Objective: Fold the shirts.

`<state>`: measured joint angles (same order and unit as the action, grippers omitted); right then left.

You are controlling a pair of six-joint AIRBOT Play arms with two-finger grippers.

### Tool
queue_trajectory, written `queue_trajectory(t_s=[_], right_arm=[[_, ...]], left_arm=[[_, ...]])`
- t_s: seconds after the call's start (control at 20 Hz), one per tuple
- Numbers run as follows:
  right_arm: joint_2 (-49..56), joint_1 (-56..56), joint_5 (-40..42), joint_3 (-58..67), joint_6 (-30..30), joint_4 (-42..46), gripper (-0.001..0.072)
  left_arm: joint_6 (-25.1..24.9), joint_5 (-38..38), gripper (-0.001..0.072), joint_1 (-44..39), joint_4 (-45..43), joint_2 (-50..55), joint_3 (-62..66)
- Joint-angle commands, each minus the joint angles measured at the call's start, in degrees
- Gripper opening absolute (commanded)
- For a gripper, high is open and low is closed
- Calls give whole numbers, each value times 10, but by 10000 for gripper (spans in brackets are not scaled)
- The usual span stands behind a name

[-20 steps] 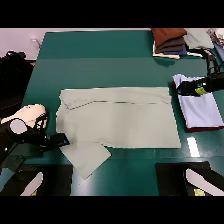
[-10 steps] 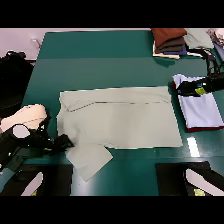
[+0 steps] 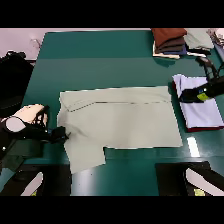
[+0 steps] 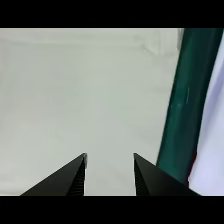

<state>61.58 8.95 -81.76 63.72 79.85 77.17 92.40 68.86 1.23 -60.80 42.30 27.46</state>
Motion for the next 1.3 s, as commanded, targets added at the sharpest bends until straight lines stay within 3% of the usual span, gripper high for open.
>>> queue_trajectory(t_s=[0.0,0.1,0.2,0.35,0.75,0.8,0.9,0.95,1.25], right_arm=[[0,45,-59,-67,0,51,336],[-2,112,-52,-141,0,49,338],[-1,179,-42,-207,-8,41,445],[-1,257,-31,-283,-58,-74,456],[-2,193,-3,-366,-73,-96,446],[-2,181,-5,-364,-73,-95,382],[-2,158,-23,-348,-73,-95,111],[-4,148,-31,-336,-73,-95,18],[-76,87,-19,-205,-51,-96,16]], left_arm=[[-28,21,27,0,-20,-1,65],[-29,22,27,0,-20,0,78],[-29,20,27,0,-20,0,79],[-29,16,27,0,-20,0,79],[-32,26,27,0,-21,0,78],[-45,38,27,0,-21,0,79],[-55,70,27,0,-28,-1,79],[-58,81,26,0,-32,-1,79],[-74,52,26,0,-47,5,138]])
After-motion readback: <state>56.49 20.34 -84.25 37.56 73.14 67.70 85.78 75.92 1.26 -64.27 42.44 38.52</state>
